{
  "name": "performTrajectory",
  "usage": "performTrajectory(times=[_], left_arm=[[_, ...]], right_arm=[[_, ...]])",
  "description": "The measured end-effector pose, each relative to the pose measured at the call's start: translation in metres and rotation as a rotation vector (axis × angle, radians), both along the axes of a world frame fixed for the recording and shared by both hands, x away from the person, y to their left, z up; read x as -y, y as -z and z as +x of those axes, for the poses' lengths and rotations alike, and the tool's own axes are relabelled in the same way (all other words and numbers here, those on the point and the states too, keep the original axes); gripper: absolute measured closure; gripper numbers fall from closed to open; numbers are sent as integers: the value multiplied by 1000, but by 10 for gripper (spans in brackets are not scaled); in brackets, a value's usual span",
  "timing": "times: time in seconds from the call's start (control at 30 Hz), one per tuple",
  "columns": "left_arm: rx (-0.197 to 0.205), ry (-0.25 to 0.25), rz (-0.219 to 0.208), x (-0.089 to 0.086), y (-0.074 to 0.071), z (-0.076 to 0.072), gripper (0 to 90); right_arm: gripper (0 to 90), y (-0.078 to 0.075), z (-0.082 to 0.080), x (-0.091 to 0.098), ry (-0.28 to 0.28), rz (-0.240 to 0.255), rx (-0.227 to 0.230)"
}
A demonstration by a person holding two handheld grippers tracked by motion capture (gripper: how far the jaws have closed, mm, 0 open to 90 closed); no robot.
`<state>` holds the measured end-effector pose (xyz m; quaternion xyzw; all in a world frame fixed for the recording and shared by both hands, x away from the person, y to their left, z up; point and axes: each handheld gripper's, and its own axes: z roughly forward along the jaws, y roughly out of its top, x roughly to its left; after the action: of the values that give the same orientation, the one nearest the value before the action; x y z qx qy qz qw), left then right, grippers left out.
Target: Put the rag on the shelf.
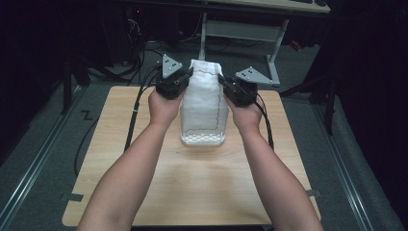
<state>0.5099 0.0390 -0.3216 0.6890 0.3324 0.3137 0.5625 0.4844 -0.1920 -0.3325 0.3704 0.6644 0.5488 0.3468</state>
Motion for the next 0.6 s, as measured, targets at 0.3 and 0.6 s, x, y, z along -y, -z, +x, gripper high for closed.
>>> performTrajectory(times=[0.3,0.6], left_arm=[[-114,-14,80,6,17,26,853],[-180,-35,128,10,38,34,852]], right_arm=[[813,21,29,3,15,9,-110],[812,36,43,-1,25,-61,-185]])
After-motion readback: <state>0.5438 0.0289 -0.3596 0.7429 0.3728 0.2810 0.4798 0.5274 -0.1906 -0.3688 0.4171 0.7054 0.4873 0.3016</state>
